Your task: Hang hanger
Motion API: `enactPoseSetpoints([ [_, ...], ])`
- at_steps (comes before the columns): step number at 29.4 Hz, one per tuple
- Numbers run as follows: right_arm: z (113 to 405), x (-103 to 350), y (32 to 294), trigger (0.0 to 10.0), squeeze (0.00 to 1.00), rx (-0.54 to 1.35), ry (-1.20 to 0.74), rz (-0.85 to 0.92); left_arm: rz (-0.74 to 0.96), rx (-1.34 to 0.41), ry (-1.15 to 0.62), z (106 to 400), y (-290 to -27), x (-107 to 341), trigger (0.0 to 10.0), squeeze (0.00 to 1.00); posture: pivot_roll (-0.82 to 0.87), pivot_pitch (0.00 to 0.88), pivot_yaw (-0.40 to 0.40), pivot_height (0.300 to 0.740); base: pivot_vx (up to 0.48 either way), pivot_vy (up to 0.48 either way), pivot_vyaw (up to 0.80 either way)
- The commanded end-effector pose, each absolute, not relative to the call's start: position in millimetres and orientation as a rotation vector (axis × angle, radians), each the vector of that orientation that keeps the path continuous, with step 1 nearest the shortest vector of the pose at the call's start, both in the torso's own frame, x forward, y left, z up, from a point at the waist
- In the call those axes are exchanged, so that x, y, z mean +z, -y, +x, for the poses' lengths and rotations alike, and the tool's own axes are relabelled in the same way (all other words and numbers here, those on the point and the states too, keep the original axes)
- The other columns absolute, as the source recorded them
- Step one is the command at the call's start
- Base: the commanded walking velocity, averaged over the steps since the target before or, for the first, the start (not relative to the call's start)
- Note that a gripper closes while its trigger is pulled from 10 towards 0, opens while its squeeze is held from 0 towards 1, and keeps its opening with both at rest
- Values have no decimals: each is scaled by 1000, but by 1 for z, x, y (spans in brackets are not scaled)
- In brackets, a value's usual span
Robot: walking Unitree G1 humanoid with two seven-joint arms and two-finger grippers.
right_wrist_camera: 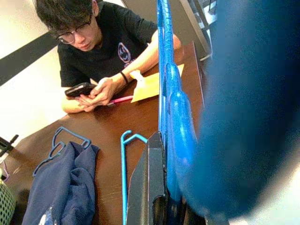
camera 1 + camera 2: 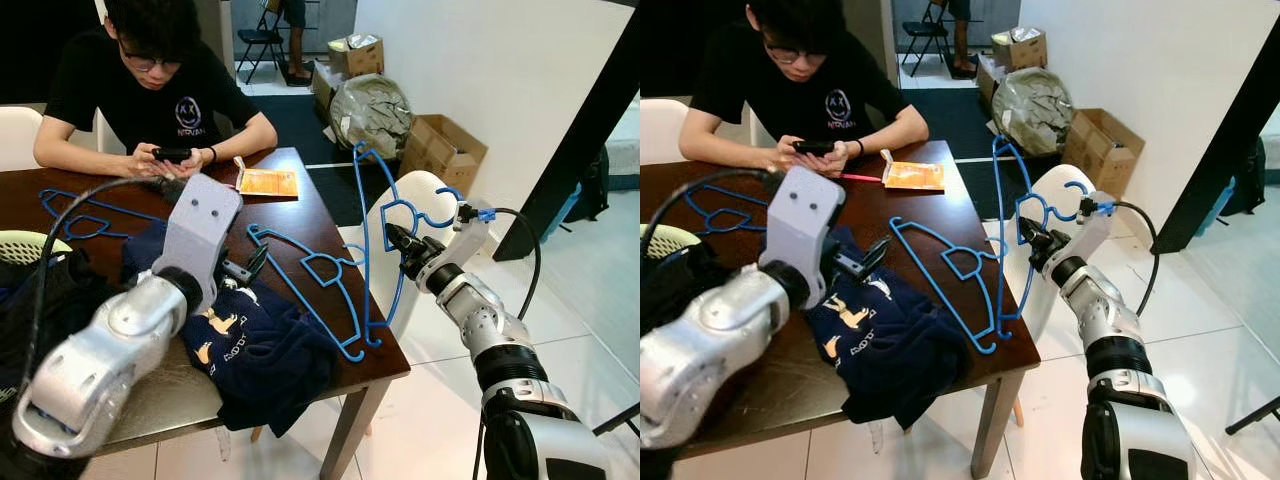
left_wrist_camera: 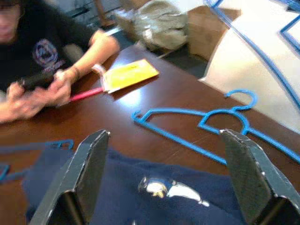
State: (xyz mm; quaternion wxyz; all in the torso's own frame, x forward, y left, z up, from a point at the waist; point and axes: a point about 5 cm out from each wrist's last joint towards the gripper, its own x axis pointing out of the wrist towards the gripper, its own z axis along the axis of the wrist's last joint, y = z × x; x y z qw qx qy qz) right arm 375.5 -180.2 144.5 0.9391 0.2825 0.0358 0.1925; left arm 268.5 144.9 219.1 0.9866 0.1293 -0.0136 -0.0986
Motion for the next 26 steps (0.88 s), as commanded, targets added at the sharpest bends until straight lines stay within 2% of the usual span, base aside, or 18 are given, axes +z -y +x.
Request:
enactPoseSetpoints([
  [1, 377, 146, 179, 10000, 0, 401, -71, 578, 273, -166, 37, 268, -144, 215, 10000, 0, 129, 4, -67, 740, -311, 0, 0],
  [7, 376, 150, 176, 10000, 0, 426, -35, 542, 318, -144, 50, 262, -143, 202, 10000, 0, 134, 8, -64, 740, -447, 0, 0],
  [15, 371, 155, 172, 10000, 0, 513, 5, 475, 278, 77, 47, 253, -177, 187, 10000, 0, 134, 17, -70, 740, -427, 0, 784],
  [26, 373, 154, 173, 10000, 0, 493, -1, 504, 244, -3, 79, 255, -171, 189, 10000, 0, 132, 14, -77, 740, 0, 0, 800],
])
